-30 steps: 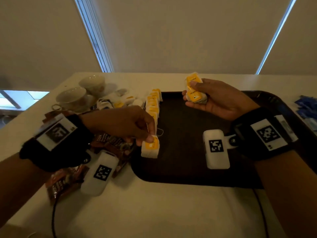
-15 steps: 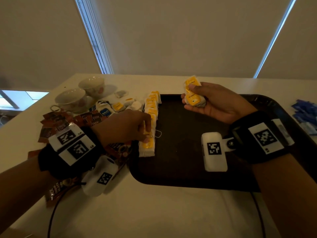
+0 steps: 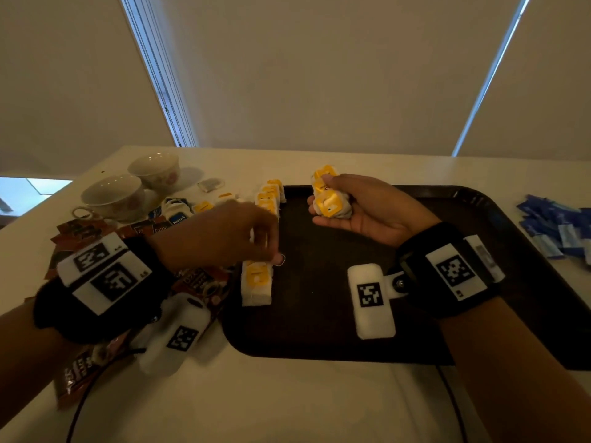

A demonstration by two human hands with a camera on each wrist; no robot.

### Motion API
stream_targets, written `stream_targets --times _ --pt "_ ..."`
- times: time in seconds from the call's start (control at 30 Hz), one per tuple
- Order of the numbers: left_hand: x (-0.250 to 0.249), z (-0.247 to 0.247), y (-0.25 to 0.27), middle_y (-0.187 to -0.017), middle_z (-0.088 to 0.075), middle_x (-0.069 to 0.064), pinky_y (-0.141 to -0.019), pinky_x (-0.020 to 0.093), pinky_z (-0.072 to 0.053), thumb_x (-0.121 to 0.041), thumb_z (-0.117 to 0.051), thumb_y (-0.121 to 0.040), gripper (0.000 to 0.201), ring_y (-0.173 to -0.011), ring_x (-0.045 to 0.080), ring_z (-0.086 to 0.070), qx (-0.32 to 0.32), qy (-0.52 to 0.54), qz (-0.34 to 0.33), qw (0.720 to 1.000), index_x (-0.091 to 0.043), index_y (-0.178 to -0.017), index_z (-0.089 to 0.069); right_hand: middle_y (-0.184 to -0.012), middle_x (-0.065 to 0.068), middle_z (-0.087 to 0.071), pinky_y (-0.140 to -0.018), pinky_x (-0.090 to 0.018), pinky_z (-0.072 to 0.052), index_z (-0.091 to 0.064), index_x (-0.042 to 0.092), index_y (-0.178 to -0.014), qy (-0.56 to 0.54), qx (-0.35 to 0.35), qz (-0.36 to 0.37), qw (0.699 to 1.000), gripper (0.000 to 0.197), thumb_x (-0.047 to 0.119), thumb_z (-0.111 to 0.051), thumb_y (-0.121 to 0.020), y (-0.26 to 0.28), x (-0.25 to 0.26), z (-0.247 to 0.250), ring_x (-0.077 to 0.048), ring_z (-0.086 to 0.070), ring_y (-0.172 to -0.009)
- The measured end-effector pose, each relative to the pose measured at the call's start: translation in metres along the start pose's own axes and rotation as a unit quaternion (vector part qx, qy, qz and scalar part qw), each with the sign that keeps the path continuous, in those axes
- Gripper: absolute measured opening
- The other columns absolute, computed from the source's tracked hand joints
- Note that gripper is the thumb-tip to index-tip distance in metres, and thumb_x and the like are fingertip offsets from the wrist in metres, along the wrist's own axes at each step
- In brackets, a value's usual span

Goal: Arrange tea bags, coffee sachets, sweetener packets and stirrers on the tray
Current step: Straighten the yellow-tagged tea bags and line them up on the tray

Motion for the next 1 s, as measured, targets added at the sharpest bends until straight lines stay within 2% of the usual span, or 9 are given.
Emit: stream_targets --times 0.1,0.17,0.3,0.5,0.6,0.7,0.83,0.9,1.0 --pt "-0.020 0.015 -0.009 -0.071 -0.057 -0.014 -0.060 0.005 -0.041 -0.038 -0.071 -0.076 0.014 -0.068 -0.010 -0.054 -0.173 0.098 -0.055 0.979 -0.030 -0.078 -0.059 -0.092 -0.014 -0.065 -0.073 -0.036 -0.058 -0.055 0.003 -0.106 -0.013 0.005 -0.010 1.000 0.020 0.019 -0.049 -0.096 0.000 -0.002 -0.003 -0.020 -0.067 -0.077" --pt "-0.030 0.016 -0.019 -0.071 -0.059 -0.012 -0.057 0.009 -0.042 -0.037 -0.073 -0.075 0.018 -0.063 -0.008 -0.053 -0.220 0.110 -0.061 0.967 -0.026 -0.083 -0.060 -0.099 -0.014 -0.064 -0.076 -0.038 -0.058 -0.055 0.003 -0.111 -0.024 0.014 -0.012 1.000 0.023 0.019 -0.048 -0.097 0.001 -0.003 -0.005 -0.021 -0.065 -0.083" --pt "-0.034 0.007 -0.035 -0.077 -0.063 -0.008 -0.061 0.022 -0.043 -0.039 -0.076 -0.073 0.022 -0.056 -0.004 -0.052 -0.221 0.099 -0.038 0.970 -0.031 -0.080 -0.056 -0.102 -0.012 -0.066 -0.079 -0.039 -0.057 -0.057 0.005 -0.112 -0.032 0.031 -0.014 0.999 0.024 0.020 -0.046 -0.097 0.002 -0.003 -0.007 -0.020 -0.065 -0.086" --pt "-0.035 0.007 -0.040 -0.080 -0.062 -0.008 -0.063 0.024 -0.044 -0.035 -0.077 -0.072 0.025 -0.061 0.000 -0.051 -0.235 0.095 -0.020 0.967 -0.028 -0.085 -0.056 -0.098 -0.013 -0.063 -0.080 -0.041 -0.056 -0.056 0.003 -0.106 -0.039 0.034 -0.022 0.998 0.018 0.014 -0.047 -0.095 0.004 0.000 -0.007 -0.018 -0.063 -0.078" --pt "-0.035 0.006 -0.039 -0.080 -0.062 -0.009 -0.061 0.016 -0.040 -0.031 -0.078 -0.072 0.024 -0.061 -0.003 -0.051 -0.234 0.094 -0.024 0.967 -0.028 -0.083 -0.057 -0.113 -0.019 -0.056 -0.081 -0.042 -0.055 -0.049 0.001 -0.120 -0.051 0.031 -0.032 0.998 0.028 0.010 -0.046 -0.094 0.004 0.001 -0.007 -0.021 -0.057 -0.080" --pt "-0.036 0.007 -0.036 -0.079 -0.061 -0.009 -0.058 0.005 -0.039 -0.023 -0.078 -0.074 0.019 -0.064 -0.009 -0.052 -0.228 0.125 -0.041 0.965 -0.022 -0.078 -0.059 -0.116 -0.020 -0.055 -0.078 -0.043 -0.056 -0.045 -0.002 -0.127 -0.055 0.014 -0.032 0.998 0.033 0.007 -0.043 -0.095 0.003 0.001 -0.006 -0.023 -0.058 -0.082" --pt "-0.038 0.013 -0.026 -0.078 -0.065 -0.009 -0.069 0.011 -0.046 -0.019 -0.077 -0.074 0.020 -0.077 0.006 -0.060 -0.194 0.165 -0.067 0.965 -0.026 -0.072 -0.058 -0.100 -0.018 -0.062 -0.068 -0.041 -0.058 -0.047 -0.003 -0.120 -0.060 0.000 -0.030 0.998 0.025 0.007 -0.042 -0.097 0.004 0.003 -0.004 -0.025 -0.067 -0.072" --pt "-0.040 0.016 -0.020 -0.083 -0.068 -0.002 -0.075 0.017 -0.052 -0.014 -0.077 -0.074 0.020 -0.083 0.011 -0.064 -0.180 0.194 -0.087 0.960 -0.023 -0.072 -0.059 -0.094 -0.017 -0.064 -0.061 -0.037 -0.060 -0.047 -0.002 -0.120 -0.059 -0.013 -0.028 0.998 0.025 0.009 -0.043 -0.097 0.004 0.003 -0.003 -0.024 -0.069 -0.066" --pt "-0.041 0.025 -0.007 -0.088 -0.069 0.012 -0.062 0.025 -0.058 -0.007 -0.074 -0.075 0.016 -0.084 0.020 -0.068 -0.161 0.263 -0.086 0.947 -0.009 -0.075 -0.058 -0.110 -0.017 -0.061 -0.064 -0.037 -0.059 -0.046 0.001 -0.123 -0.039 -0.029 -0.015 0.999 0.029 0.012 -0.046 -0.097 0.004 0.003 -0.001 -0.024 -0.066 -0.083"
Point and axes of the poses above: each hand's wrist, its own y-axis away from the middle knuckle, its own z-axis out of the back of the hand, x = y × z, the point moved 2 cm from there along -y, towards the middle knuckle
